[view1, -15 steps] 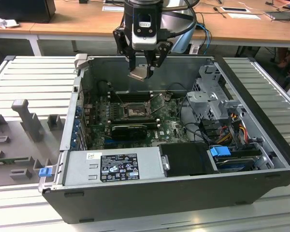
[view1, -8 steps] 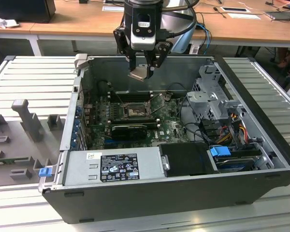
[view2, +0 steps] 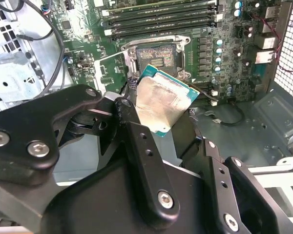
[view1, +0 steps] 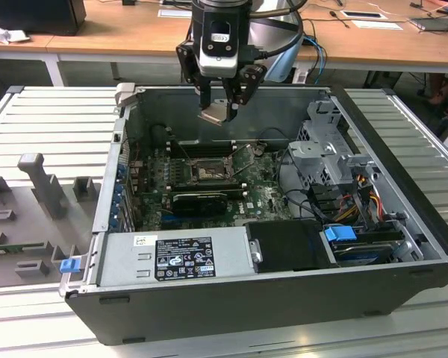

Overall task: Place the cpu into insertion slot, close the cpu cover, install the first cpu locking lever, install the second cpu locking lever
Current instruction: 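Place the cpu into insertion slot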

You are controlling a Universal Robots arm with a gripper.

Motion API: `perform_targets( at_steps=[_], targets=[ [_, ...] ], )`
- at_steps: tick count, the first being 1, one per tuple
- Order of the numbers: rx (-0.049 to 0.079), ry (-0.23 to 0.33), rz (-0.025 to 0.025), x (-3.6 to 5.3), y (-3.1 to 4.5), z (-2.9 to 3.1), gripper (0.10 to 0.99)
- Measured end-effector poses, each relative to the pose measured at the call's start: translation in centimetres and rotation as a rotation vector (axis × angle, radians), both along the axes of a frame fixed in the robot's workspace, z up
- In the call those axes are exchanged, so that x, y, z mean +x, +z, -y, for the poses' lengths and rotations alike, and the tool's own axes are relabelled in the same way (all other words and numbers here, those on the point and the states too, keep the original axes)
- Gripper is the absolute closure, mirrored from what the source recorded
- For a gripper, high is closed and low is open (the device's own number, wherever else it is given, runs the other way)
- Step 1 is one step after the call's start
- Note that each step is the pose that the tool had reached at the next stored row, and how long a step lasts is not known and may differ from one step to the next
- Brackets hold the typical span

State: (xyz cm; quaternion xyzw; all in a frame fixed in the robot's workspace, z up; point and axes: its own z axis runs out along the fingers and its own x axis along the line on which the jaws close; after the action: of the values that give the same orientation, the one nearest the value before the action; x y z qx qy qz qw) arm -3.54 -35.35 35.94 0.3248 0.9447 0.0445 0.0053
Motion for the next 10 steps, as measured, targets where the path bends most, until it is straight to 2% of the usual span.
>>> perform_targets(
  at_steps=[10],
  targets=[
    [0.000, -0.050, 0.0000, 0.00, -0.02, 0.00, 0.557]
  ],
)
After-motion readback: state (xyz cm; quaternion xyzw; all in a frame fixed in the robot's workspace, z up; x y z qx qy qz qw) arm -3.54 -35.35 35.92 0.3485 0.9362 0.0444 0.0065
